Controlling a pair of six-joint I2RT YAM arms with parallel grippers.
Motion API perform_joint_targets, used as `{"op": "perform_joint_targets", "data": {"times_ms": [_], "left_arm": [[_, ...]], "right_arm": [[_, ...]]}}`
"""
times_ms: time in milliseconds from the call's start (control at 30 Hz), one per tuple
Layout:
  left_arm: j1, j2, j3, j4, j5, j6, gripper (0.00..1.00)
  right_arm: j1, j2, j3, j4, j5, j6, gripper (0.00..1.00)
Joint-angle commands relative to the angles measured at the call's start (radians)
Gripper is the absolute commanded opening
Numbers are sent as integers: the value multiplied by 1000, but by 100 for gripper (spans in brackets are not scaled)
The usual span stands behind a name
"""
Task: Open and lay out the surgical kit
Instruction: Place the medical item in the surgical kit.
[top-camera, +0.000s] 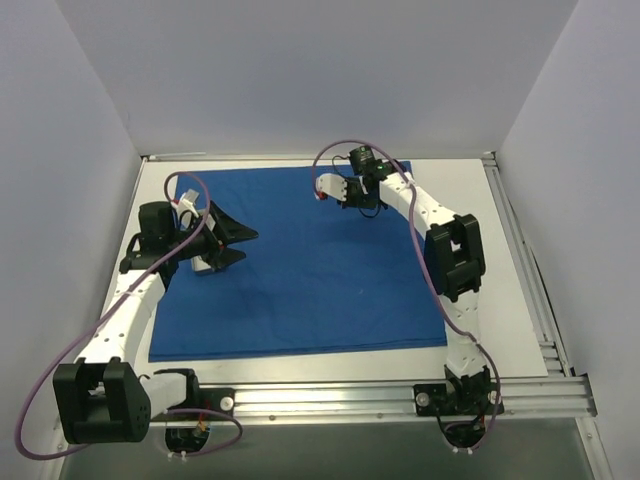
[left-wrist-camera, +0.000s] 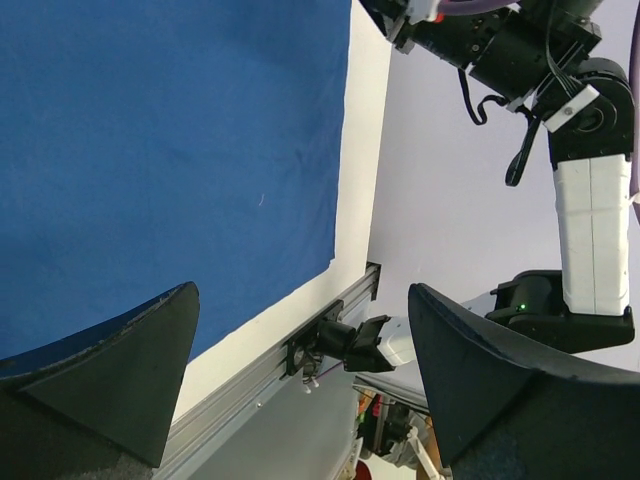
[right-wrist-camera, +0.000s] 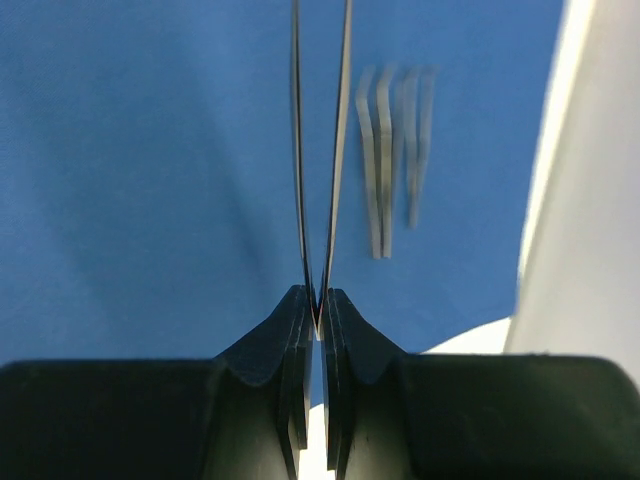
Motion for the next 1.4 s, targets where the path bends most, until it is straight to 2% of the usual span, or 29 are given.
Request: {"op": "perform_joint_targets", "data": {"times_ms": [0, 167, 667, 1167, 1367], "left_arm": [[3, 15, 23, 0, 1, 42, 94], [3, 42, 24, 9, 18, 44, 95], [5, 88, 24, 43, 32, 21, 96], [5, 133, 18, 97, 62, -4, 97], [5, 145, 18, 109, 68, -11, 97]], "right_arm": [[10, 23, 61, -109, 19, -81, 0], [13, 63, 24, -63, 66, -101, 0], [-14, 227, 160, -33, 224, -67, 0], [-30, 246, 168, -11, 246, -84, 0], [-31, 269, 167, 21, 255, -85, 4]]}}
